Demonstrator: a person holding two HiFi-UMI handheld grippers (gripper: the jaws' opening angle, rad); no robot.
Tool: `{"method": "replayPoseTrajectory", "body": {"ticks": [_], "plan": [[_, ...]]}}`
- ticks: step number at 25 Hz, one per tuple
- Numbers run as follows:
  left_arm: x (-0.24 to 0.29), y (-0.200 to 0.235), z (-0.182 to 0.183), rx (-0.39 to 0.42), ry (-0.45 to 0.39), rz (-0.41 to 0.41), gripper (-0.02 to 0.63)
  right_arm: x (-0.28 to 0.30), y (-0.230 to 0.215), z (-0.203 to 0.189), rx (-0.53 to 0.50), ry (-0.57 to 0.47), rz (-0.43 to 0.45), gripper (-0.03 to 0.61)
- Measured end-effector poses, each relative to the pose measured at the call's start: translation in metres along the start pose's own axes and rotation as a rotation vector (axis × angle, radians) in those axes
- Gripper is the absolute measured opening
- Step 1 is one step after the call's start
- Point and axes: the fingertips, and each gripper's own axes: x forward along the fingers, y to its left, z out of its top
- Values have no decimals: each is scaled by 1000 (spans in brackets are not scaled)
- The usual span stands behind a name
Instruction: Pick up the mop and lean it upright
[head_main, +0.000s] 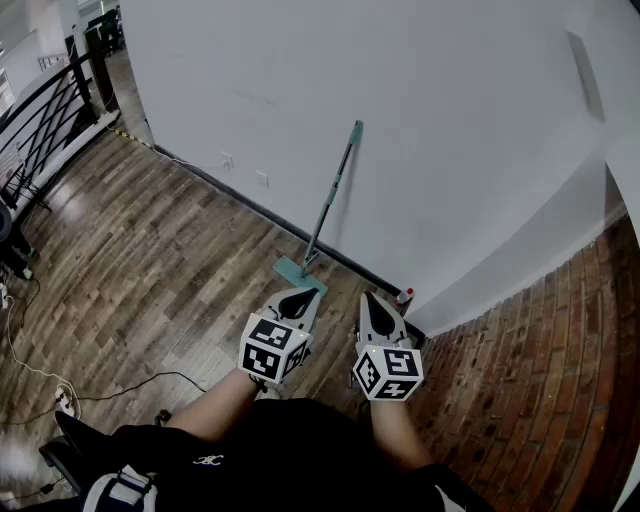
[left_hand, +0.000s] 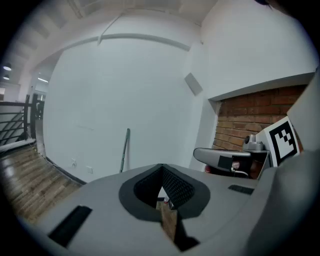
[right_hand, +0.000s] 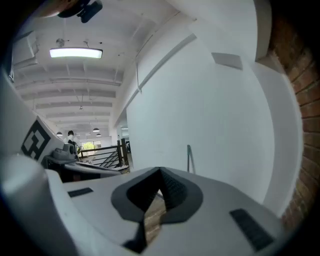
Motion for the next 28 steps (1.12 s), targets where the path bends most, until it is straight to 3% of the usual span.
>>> {"method": "replayPoseTrajectory", "body": {"ticks": [17, 28], "plan": [[-8, 8, -8, -20, 7, 42, -3, 6, 20, -11, -13, 20, 66, 14], [-18, 36, -3, -35, -14, 39, -3, 28, 44, -12, -39, 32, 68, 14]]}}
